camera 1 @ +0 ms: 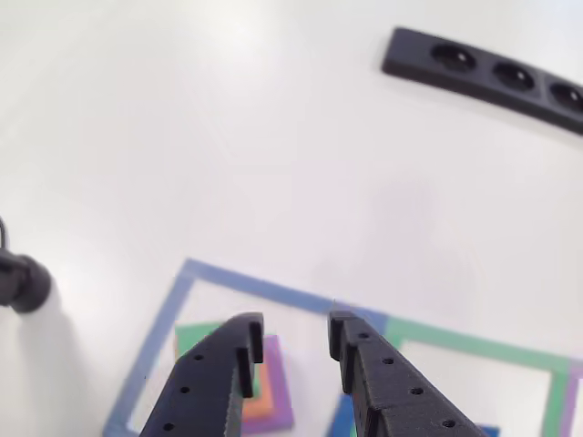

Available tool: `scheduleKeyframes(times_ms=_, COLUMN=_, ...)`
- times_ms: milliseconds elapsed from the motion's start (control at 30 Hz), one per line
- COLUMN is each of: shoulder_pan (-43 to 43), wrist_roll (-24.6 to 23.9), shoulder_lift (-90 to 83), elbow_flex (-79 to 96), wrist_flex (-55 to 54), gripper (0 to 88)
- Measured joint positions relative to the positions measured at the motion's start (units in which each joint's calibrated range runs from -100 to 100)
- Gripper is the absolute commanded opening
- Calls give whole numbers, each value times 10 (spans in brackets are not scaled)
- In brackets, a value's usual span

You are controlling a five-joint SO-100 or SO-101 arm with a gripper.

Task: Tower of hanoi

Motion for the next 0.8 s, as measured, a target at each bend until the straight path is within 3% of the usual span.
scheduleKeyframes(times_ms=200, shoulder_pan=50, wrist_roll=-12, shoulder_lift=-49, elbow_flex=-131, wrist_flex=278, gripper=0)
scheduleKeyframes(times_ms=467, shoulder_pan=88, wrist_roll=-138, shoulder_lift=-21, elbow_flex=-447, wrist_flex=605, gripper=0)
scheduleKeyframes(times_ms=633, shoulder_pan=132, wrist_roll=-195, shoulder_lift=-14, elbow_flex=-567, wrist_flex=710, gripper=0)
scheduleKeyframes(times_ms=800, shoulder_pan=193, wrist_roll=-203, shoulder_lift=-16, elbow_flex=-580, wrist_flex=770, gripper=16)
